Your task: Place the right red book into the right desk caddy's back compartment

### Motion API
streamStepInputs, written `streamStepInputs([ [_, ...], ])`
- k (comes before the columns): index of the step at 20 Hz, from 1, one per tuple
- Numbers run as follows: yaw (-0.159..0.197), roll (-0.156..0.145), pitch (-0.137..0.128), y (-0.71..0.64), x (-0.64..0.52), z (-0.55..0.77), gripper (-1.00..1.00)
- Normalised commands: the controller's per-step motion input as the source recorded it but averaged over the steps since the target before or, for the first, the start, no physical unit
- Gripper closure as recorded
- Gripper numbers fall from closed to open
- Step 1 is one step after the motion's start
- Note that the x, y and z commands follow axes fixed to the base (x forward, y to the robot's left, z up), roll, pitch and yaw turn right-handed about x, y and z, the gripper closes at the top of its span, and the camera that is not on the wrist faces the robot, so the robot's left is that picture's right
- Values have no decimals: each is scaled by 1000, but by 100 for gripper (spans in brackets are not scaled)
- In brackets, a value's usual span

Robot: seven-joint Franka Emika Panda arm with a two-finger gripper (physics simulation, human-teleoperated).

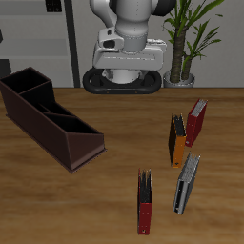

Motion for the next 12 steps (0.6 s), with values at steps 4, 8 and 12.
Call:
streamStepInputs([
  [4, -5, 70, -50, 146, 95, 118, -100],
  [8, 39, 106, -59, 285, 164, 128, -100],
  [12, -13, -14, 2, 114, 260, 65, -100],
])
